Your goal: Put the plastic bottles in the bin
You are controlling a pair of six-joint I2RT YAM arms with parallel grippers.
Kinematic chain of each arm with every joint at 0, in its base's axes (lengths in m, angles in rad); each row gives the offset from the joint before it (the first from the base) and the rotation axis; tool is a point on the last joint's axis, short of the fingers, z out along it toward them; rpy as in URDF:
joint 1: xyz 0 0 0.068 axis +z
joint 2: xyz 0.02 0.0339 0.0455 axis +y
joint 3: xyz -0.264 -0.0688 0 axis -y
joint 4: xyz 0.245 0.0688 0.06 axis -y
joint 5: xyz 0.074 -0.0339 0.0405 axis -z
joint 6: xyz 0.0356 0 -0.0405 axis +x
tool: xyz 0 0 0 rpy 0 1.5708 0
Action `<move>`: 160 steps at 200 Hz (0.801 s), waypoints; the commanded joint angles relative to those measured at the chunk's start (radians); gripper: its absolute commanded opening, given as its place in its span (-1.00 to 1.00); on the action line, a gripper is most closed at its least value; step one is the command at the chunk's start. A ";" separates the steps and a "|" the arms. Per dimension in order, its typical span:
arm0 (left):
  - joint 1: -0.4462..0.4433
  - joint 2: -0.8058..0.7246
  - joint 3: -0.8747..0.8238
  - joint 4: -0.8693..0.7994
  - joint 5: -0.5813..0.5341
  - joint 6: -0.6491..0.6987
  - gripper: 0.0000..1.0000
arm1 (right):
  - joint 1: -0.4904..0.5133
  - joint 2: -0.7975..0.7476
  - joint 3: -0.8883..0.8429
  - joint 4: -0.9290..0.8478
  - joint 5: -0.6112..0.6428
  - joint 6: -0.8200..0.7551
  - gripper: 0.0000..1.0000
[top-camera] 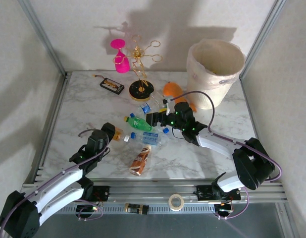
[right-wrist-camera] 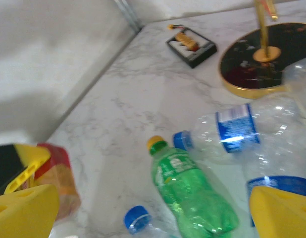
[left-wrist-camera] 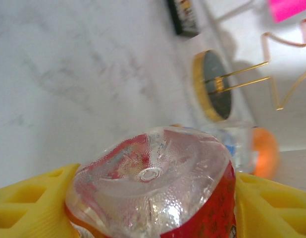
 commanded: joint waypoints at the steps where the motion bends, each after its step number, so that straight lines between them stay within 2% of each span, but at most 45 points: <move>1: 0.000 -0.002 0.069 0.131 -0.052 0.102 0.14 | 0.039 0.020 0.011 0.076 -0.137 -0.033 0.97; 26: 0.000 0.049 0.120 0.200 -0.005 0.143 0.14 | 0.075 0.046 0.038 0.076 -0.167 -0.044 0.98; 87: -0.001 0.152 0.173 0.301 0.224 0.177 0.14 | 0.146 0.118 0.073 0.124 -0.223 -0.023 0.98; 160: -0.018 0.138 0.118 0.383 0.333 0.160 0.13 | 0.156 0.181 0.114 0.173 -0.227 0.016 0.96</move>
